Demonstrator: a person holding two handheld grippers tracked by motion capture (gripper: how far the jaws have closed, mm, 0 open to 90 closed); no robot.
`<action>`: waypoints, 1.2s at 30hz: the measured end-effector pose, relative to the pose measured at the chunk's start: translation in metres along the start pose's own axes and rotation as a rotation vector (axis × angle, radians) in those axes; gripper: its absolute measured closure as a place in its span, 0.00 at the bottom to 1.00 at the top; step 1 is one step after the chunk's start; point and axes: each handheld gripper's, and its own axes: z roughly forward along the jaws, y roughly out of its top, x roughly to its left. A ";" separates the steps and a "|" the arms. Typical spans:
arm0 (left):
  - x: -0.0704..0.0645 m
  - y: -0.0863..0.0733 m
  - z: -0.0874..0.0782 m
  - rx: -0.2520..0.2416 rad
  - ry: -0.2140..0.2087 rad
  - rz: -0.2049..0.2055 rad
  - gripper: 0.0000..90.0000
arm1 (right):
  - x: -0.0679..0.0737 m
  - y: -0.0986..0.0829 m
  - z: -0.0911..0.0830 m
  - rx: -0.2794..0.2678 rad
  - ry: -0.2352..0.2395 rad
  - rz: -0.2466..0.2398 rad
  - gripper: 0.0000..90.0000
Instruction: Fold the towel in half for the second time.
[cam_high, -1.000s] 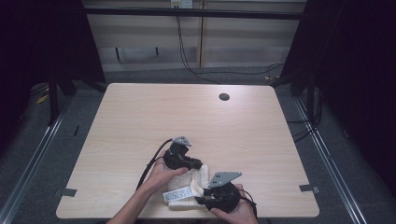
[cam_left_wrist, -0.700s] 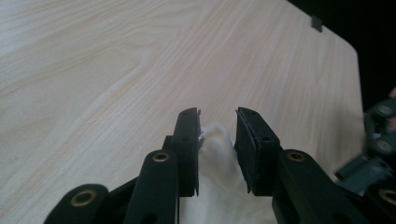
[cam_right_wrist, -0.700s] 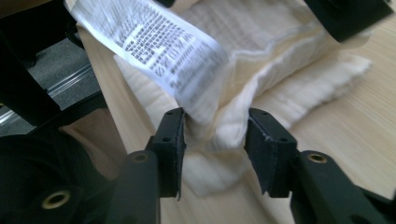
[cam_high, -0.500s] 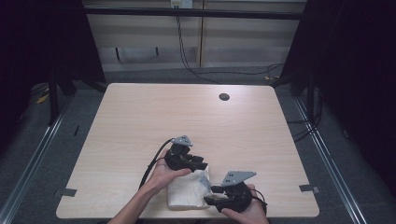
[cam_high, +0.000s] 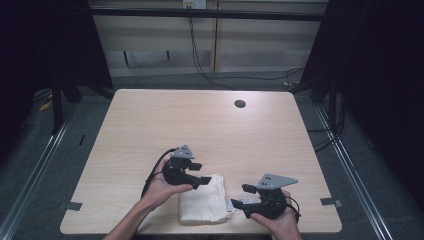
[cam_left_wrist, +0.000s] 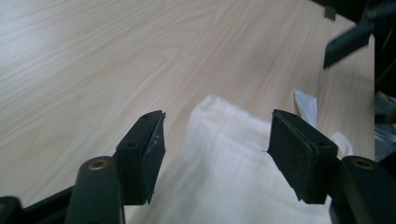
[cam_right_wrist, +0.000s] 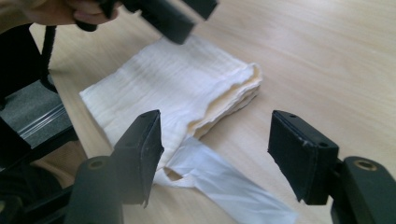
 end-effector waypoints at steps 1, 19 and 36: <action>0.000 -0.003 -0.005 0.001 0.004 0.007 0.38 | -0.002 0.001 -0.002 -0.003 -0.013 -0.002 0.39; 0.008 -0.064 -0.075 0.017 0.163 -0.071 0.31 | -0.044 0.000 -0.024 -0.046 -0.138 0.061 0.40; 0.018 -0.107 -0.112 -0.038 0.226 -0.169 0.32 | -0.069 -0.020 -0.041 -0.114 -0.189 0.128 0.35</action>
